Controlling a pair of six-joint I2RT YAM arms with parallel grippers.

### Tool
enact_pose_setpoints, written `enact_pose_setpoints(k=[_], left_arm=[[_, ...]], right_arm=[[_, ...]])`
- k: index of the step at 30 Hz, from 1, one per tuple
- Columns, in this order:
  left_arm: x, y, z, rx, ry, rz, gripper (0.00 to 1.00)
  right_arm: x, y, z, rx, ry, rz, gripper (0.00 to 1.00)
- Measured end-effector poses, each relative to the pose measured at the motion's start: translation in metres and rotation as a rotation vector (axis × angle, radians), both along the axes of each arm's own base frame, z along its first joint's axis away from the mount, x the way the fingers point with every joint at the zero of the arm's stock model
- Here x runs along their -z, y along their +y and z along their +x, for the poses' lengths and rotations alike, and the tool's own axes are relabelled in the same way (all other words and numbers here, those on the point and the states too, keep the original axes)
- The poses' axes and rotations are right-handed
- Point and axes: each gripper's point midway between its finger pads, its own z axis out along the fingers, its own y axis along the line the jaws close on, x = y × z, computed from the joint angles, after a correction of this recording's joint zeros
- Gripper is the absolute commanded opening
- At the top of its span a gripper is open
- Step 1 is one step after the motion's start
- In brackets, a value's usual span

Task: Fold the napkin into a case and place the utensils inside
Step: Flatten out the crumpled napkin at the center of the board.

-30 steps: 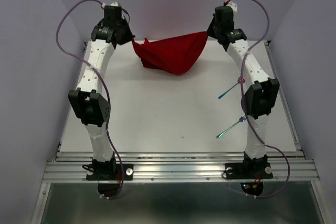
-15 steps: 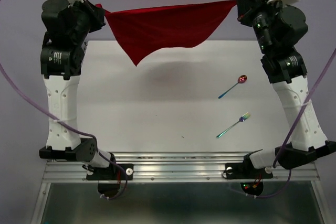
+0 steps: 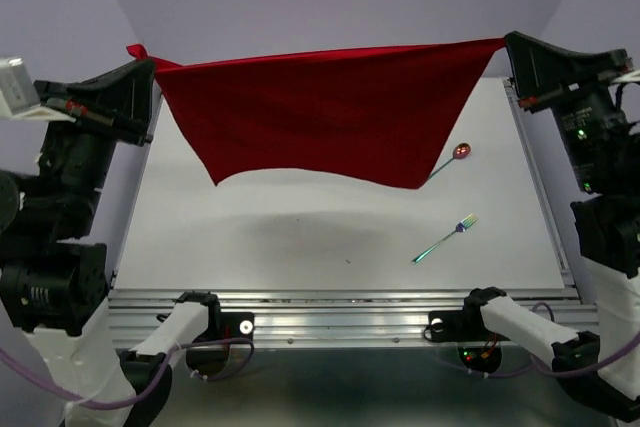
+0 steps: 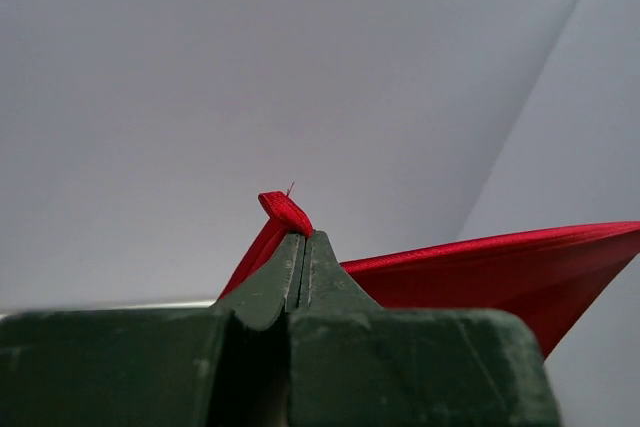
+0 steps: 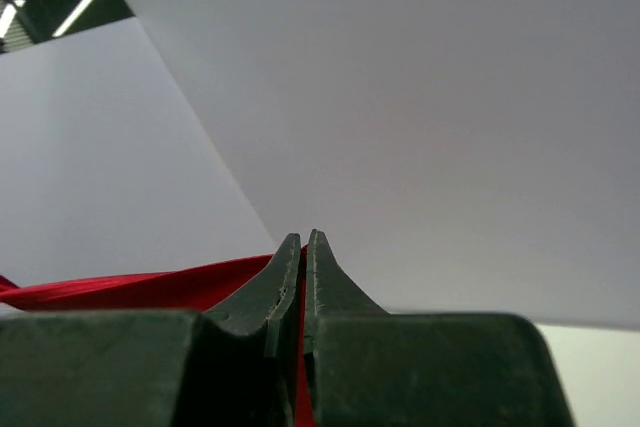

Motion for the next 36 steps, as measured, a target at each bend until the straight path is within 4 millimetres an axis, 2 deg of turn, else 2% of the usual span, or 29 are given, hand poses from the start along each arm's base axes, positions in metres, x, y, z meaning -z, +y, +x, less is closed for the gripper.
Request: enact_pose_setpoints(k=[2, 5, 7, 9, 11, 13, 18, 19, 21, 23, 24, 27, 29, 34, 36], left_arm=[[-0.008, -0.001, -0.024, 0.021, -0.046, -0.003, 0.0], [-0.016, -0.003, -0.054, 0.048, -0.098, -0.009, 0.0], [-0.015, -0.005, -0.06, 0.06, -0.104, -0.012, 0.0], [-0.005, -0.005, -0.053, 0.061, -0.079, -0.016, 0.0], [0.017, -0.005, -0.03, 0.049, -0.005, -0.021, 0.0], [0.052, -0.004, 0.002, 0.026, 0.1, -0.023, 0.0], [0.161, 0.0, 0.09, -0.048, 0.412, -0.01, 0.0], [0.187, 0.0, 0.108, -0.062, 0.48, -0.003, 0.0], [0.23, 0.001, 0.134, -0.083, 0.584, 0.011, 0.0], [0.275, 0.003, 0.154, -0.109, 0.691, 0.029, 0.0], [0.292, 0.004, 0.161, -0.119, 0.728, 0.038, 0.0], [0.331, 0.008, 0.184, -0.15, 0.813, 0.064, 0.0], [0.35, 0.011, 0.202, -0.17, 0.842, 0.081, 0.0], [0.408, 0.016, 0.246, -0.217, 0.967, 0.122, 0.0], [0.435, 0.018, 0.268, -0.237, 1.021, 0.146, 0.0]], right_arm=[[-0.01, -0.004, -0.03, -0.032, -0.048, 0.017, 0.01], [-0.018, -0.008, -0.062, -0.073, -0.098, 0.029, 0.01], [-0.015, -0.01, -0.07, -0.08, -0.102, 0.033, 0.01], [-0.004, -0.009, -0.063, -0.073, -0.075, 0.028, 0.01], [0.02, -0.008, -0.041, -0.039, -0.002, 0.023, 0.01], [0.054, -0.005, -0.011, 0.001, 0.099, 0.006, 0.01], [0.146, 0.001, 0.07, 0.126, 0.35, -0.069, 0.01], [0.161, 0.002, 0.081, 0.14, 0.385, -0.084, 0.01], [0.211, 0.006, 0.113, 0.182, 0.49, -0.136, 0.01], [0.246, 0.009, 0.131, 0.202, 0.558, -0.176, 0.01], [0.265, 0.011, 0.142, 0.212, 0.592, -0.196, 0.01], [0.319, 0.018, 0.172, 0.234, 0.691, -0.257, 0.01], [0.341, 0.022, 0.191, 0.246, 0.719, -0.278, 0.01], [0.416, 0.032, 0.24, 0.269, 0.825, -0.358, 0.01], [0.435, 0.038, 0.263, 0.271, 0.843, -0.379, 0.01]])
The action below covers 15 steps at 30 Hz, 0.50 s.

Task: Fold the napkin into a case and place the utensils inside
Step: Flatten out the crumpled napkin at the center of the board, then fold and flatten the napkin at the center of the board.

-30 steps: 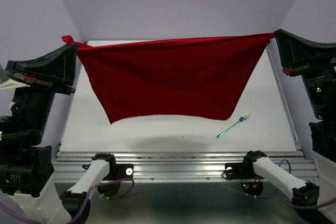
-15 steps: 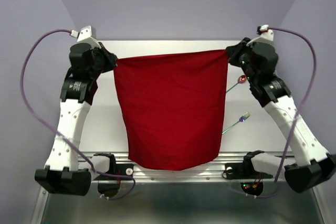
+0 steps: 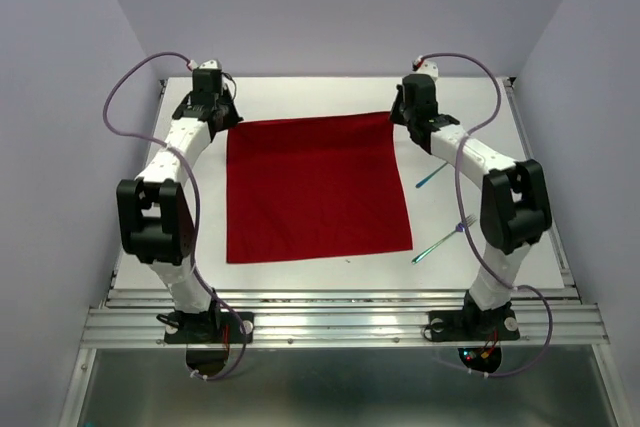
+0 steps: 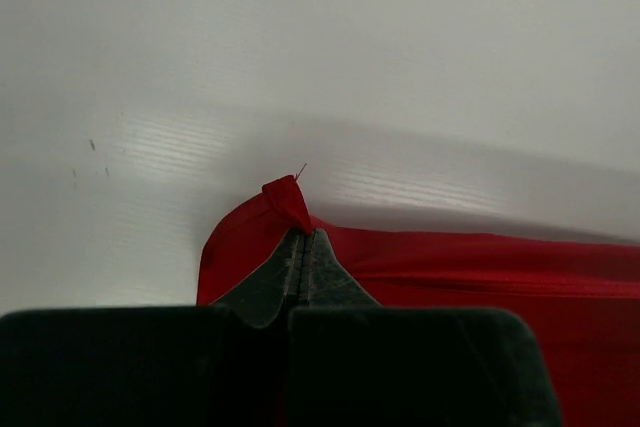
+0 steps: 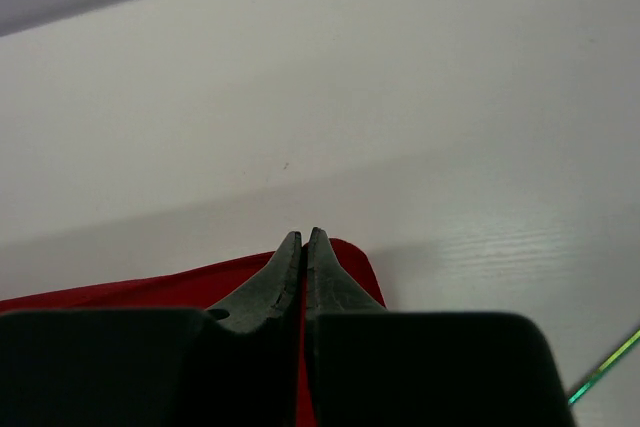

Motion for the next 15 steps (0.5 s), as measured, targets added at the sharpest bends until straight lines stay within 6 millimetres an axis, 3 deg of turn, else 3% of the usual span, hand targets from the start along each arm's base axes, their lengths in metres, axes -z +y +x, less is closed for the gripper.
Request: enact_pose_setpoints(k=[2, 5, 10, 15], left_arm=[[0.018, 0.003, 0.016, -0.01, 0.04, 0.018, 0.0], [0.032, 0.007, 0.046, -0.02, 0.061, 0.038, 0.0], [0.025, 0.014, 0.092, -0.028, 0.021, 0.044, 0.0], [0.008, 0.015, 0.112, -0.019, -0.026, 0.038, 0.0]], right_arm=[[0.02, 0.004, 0.023, 0.0, 0.02, -0.014, 0.01], [0.033, 0.01, 0.057, -0.002, 0.018, -0.02, 0.01], [0.031, 0.017, 0.104, -0.012, -0.038, -0.007, 0.01], [0.022, 0.015, 0.116, -0.028, -0.067, 0.016, 0.01]])
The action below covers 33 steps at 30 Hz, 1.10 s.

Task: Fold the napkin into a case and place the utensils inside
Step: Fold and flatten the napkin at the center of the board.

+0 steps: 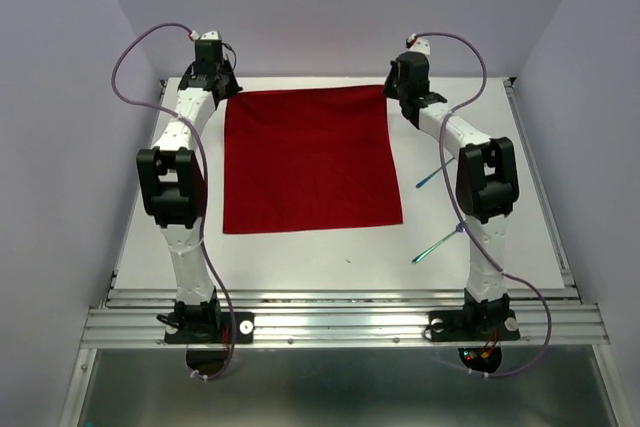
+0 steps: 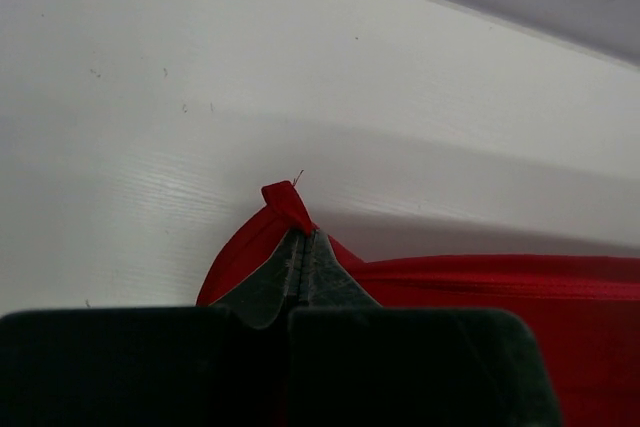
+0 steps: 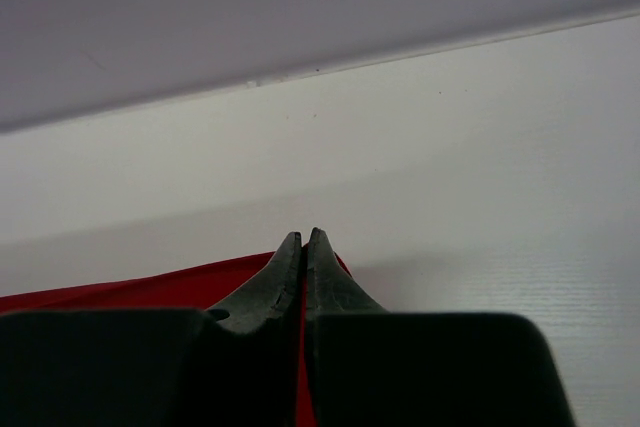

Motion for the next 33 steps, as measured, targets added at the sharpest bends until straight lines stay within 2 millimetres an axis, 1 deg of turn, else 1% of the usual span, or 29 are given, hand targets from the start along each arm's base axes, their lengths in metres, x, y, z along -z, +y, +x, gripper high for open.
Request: enact_pose_setpoints(k=[3, 6, 9, 10, 12, 15, 17, 18, 19, 21, 22, 23, 24, 25, 27, 29, 30, 32, 33], left_arm=[[-0.001, -0.003, 0.0, 0.012, -0.001, -0.009, 0.0], [0.007, -0.006, -0.005, 0.025, 0.016, -0.019, 0.0], [0.021, -0.009, -0.025, 0.043, 0.065, -0.035, 0.0], [0.024, -0.009, -0.032, 0.046, 0.075, -0.038, 0.0], [0.027, -0.01, -0.052, 0.052, 0.1, -0.044, 0.0], [0.022, -0.01, -0.076, 0.053, 0.108, -0.051, 0.0], [0.013, -0.01, -0.094, 0.054, 0.097, -0.059, 0.0], [0.012, -0.01, -0.1, 0.053, 0.097, -0.06, 0.0], [0.008, -0.01, -0.111, 0.052, 0.086, -0.065, 0.0], [0.008, -0.009, -0.126, 0.047, 0.088, -0.07, 0.0], [0.01, -0.009, -0.136, 0.044, 0.095, -0.073, 0.0], [0.013, -0.008, -0.142, 0.04, 0.101, -0.073, 0.0], [0.019, -0.008, -0.15, 0.036, 0.117, -0.075, 0.0], [0.023, -0.007, -0.155, 0.032, 0.126, -0.073, 0.0], [0.039, -0.004, -0.169, 0.012, 0.166, -0.067, 0.0], [0.052, -0.001, -0.18, -0.005, 0.197, -0.063, 0.0], [0.062, 0.0, -0.188, -0.016, 0.226, -0.063, 0.0], [0.071, 0.001, -0.198, -0.026, 0.245, -0.067, 0.0], [0.078, 0.001, -0.205, -0.031, 0.261, -0.071, 0.0]], right_arm=[[-0.003, -0.002, 0.002, -0.007, -0.009, 0.008, 0.01], [0.003, -0.005, -0.008, -0.017, 0.011, 0.012, 0.01], [0.011, -0.009, -0.033, -0.029, 0.055, 0.015, 0.01], [0.011, -0.009, -0.039, -0.032, 0.061, 0.019, 0.01], [0.006, -0.01, -0.058, -0.045, 0.069, 0.038, 0.01], [-0.002, -0.012, -0.086, -0.061, 0.078, 0.067, 0.01], [-0.011, -0.012, -0.107, -0.076, 0.076, 0.095, 0.01], [-0.013, -0.012, -0.113, -0.081, 0.079, 0.105, 0.01], [-0.015, -0.012, -0.123, -0.09, 0.077, 0.119, 0.01], [-0.015, -0.012, -0.141, -0.105, 0.091, 0.144, 0.01], [-0.009, -0.011, -0.153, -0.115, 0.108, 0.161, 0.01], [-0.008, -0.01, -0.157, -0.121, 0.115, 0.171, 0.01], [0.003, -0.01, -0.173, -0.13, 0.148, 0.184, 0.01], [0.008, -0.008, -0.18, -0.135, 0.164, 0.193, 0.01], [0.029, -0.002, -0.205, -0.153, 0.223, 0.207, 0.01], [0.044, 0.004, -0.227, -0.167, 0.274, 0.208, 0.01], [0.049, 0.008, -0.236, -0.176, 0.291, 0.207, 0.01], [0.061, 0.014, -0.259, -0.192, 0.339, 0.209, 0.01], [0.064, 0.017, -0.265, -0.199, 0.347, 0.211, 0.01]])
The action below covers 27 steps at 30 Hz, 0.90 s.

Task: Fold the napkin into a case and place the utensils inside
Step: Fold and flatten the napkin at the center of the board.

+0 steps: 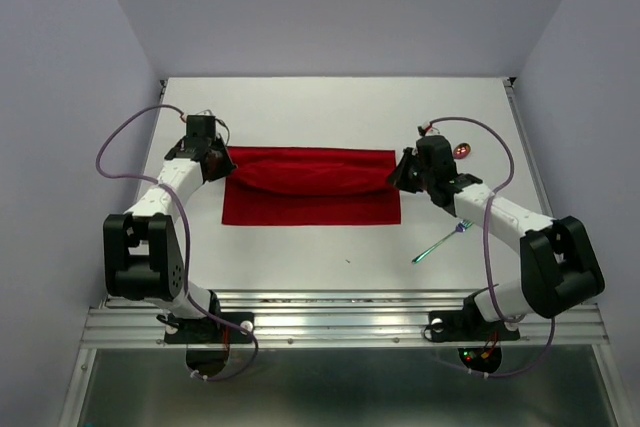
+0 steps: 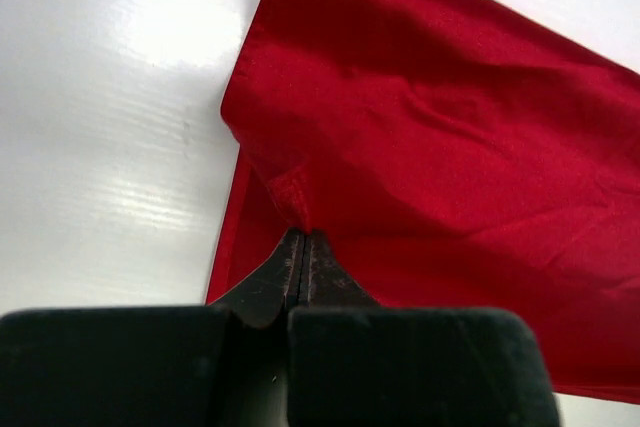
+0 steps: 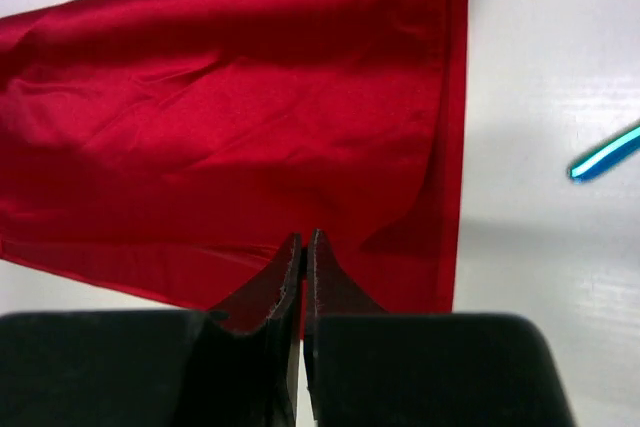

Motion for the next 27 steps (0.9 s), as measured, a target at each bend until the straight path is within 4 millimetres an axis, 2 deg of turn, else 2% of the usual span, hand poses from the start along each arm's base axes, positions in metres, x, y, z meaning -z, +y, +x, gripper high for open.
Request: enact_pose_setpoints(k=[3, 6, 13, 20, 23, 27], left_arm=[[0.008, 0.0, -0.015, -0.018, 0.018, -0.011, 0.0], [0.008, 0.0, -0.02, -0.029, 0.013, -0.019, 0.0], [0.012, 0.0, -0.027, -0.04, 0.017, -0.03, 0.0], [-0.009, -0.005, -0.027, -0.032, -0.042, -0.057, 0.0], [-0.016, -0.008, -0.029, -0.024, -0.06, -0.075, 0.0], [-0.015, -0.012, -0.037, -0.016, -0.05, -0.097, 0.0]], right_arm=[[0.007, -0.002, -0.014, 0.016, 0.026, 0.004, 0.01], [0.011, -0.007, -0.02, 0.039, 0.036, 0.008, 0.01], [0.01, -0.01, -0.024, 0.062, 0.039, 0.013, 0.01], [-0.013, -0.016, -0.024, 0.091, -0.023, 0.017, 0.01], [-0.015, -0.02, -0.024, 0.103, -0.03, 0.003, 0.01], [-0.015, -0.024, -0.027, 0.108, -0.029, -0.018, 0.01]])
